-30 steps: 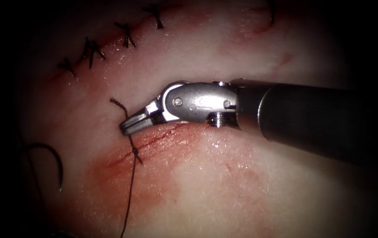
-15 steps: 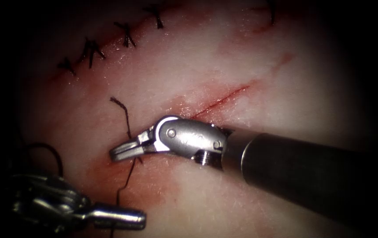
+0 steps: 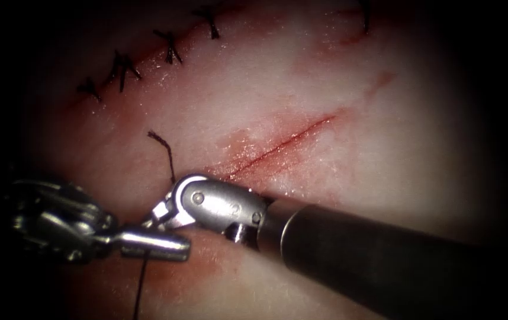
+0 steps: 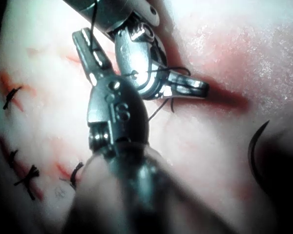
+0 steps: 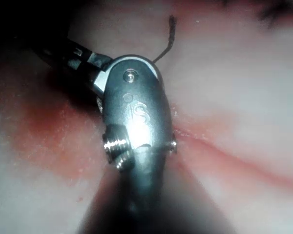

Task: Wound Closure
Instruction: Wrap right tool once counter-clockwise with suture

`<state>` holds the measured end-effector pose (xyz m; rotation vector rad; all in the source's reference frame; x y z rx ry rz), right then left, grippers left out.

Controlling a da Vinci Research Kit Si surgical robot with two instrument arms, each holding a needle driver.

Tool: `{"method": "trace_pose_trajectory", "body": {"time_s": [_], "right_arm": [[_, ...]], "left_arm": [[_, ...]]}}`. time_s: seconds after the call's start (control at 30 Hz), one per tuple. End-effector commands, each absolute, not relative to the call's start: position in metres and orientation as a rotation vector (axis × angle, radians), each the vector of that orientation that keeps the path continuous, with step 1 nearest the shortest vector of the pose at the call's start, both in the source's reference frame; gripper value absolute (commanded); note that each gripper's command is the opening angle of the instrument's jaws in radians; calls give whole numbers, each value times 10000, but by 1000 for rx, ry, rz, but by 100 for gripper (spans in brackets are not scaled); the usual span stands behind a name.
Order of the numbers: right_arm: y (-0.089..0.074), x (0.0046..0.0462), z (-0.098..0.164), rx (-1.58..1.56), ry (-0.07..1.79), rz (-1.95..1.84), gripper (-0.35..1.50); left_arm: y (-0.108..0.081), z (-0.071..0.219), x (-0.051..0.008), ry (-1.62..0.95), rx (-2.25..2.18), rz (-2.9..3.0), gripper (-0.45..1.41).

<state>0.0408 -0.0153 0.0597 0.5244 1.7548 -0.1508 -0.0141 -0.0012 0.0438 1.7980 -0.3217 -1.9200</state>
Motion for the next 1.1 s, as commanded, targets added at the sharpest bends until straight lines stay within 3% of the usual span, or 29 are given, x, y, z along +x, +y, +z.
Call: {"method": "trace_pose_trajectory", "body": {"time_s": [0.03,0.43,0.8,0.97,1.1], "right_arm": [[-152,416,599,538,1771,-172,-35],[-156,400,596,573,1894,-194,-35],[-154,383,594,385,1998,380,-35],[-153,378,592,377,2001,463,-21],[-154,374,591,373,2002,515,16]], "left_arm": [[-2,446,-144,-323,1795,-1914,-45],[26,502,-119,-291,1779,-1901,-45],[25,542,-96,-258,1780,-1921,-45],[20,555,-86,-245,1771,-1938,-45],[20,564,-77,-240,1765,-1961,-45]]}}
